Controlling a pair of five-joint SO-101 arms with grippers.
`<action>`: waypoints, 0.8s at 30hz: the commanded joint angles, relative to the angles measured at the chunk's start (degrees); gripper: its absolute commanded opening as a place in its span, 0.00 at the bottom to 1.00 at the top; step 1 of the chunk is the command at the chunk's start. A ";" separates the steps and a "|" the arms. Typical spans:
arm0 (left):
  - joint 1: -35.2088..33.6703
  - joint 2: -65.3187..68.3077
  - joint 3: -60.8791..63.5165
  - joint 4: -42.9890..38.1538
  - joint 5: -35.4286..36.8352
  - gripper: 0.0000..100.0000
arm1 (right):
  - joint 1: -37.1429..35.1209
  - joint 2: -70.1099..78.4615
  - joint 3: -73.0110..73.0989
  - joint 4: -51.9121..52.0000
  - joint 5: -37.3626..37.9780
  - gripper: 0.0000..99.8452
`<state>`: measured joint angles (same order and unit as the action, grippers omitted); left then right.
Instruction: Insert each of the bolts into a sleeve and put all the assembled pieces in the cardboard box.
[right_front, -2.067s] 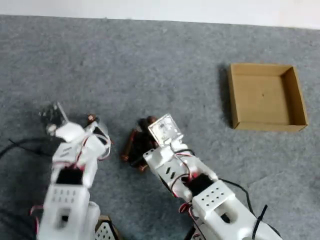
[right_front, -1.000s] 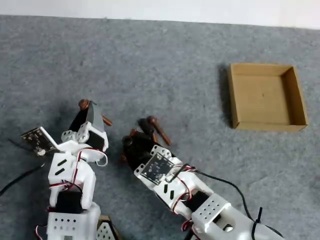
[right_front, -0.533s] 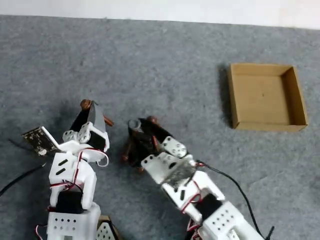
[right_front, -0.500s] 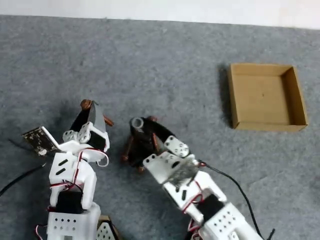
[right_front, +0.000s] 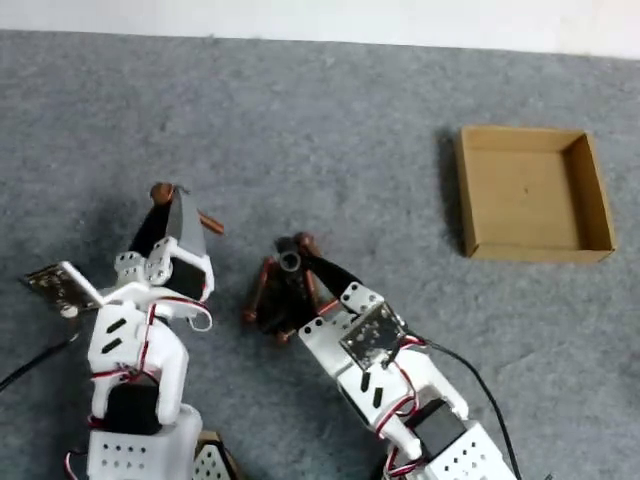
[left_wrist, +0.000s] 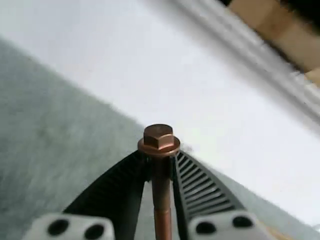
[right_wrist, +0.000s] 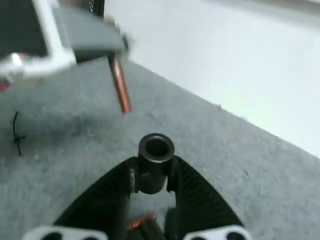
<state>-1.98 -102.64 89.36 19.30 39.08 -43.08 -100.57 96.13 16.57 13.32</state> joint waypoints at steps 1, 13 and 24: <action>8.40 -1.63 -4.09 -1.58 0.00 0.00 | 0.66 0.22 8.13 1.89 5.27 0.00; 22.46 -1.54 -1.10 -1.58 -7.91 0.00 | 0.75 0.22 8.13 4.09 7.30 0.00; 23.34 -1.63 -5.23 -1.49 -8.00 0.00 | 0.75 0.31 8.13 5.32 9.14 0.00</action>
<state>20.35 -103.16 88.75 19.30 31.60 -42.99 -100.31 96.13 21.76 22.02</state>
